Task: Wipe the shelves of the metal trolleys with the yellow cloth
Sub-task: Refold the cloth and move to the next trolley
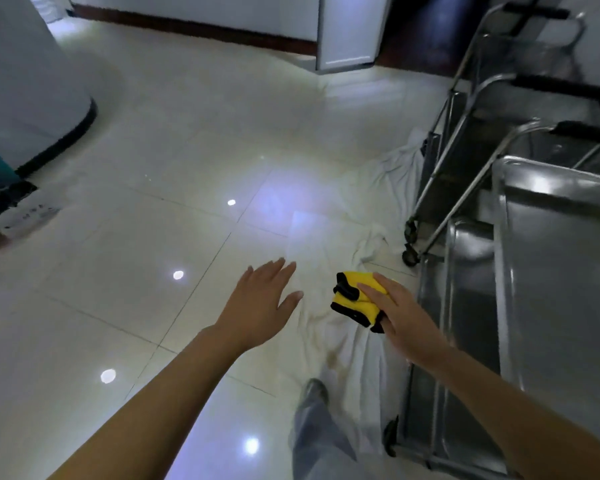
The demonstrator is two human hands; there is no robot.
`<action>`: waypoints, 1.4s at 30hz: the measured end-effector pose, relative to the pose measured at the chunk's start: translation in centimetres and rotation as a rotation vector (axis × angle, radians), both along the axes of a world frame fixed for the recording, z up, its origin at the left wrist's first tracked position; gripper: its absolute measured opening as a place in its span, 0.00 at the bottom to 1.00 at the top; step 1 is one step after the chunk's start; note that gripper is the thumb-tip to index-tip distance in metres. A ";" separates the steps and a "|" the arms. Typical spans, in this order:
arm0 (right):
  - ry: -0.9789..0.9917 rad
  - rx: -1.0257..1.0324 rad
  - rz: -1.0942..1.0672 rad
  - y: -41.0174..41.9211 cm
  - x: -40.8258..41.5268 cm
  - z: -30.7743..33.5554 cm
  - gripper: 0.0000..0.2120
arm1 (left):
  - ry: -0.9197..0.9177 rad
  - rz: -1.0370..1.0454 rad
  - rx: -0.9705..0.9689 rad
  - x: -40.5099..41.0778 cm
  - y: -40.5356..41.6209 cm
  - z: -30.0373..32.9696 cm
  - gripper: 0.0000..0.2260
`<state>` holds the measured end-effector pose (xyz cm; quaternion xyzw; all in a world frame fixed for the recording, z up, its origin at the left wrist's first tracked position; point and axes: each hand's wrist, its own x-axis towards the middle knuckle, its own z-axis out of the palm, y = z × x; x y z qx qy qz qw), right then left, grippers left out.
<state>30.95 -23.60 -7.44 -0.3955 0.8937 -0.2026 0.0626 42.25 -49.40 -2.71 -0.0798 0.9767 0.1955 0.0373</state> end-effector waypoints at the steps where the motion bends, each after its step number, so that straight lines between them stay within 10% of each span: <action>1: -0.008 0.005 -0.035 0.0 -1.4 -0.2 0.27 | 0.004 -0.042 -0.009 -2.6 -0.3 0.0 0.26; 25: -0.131 0.174 -0.982 -3.3 -24.8 -1.0 0.27 | -0.033 -0.986 -0.179 -52.0 -5.0 -1.3 0.24; 42: -0.243 0.108 -1.459 0.7 -26.8 -5.9 0.30 | -0.119 -1.435 -0.290 -64.9 11.4 -6.6 0.23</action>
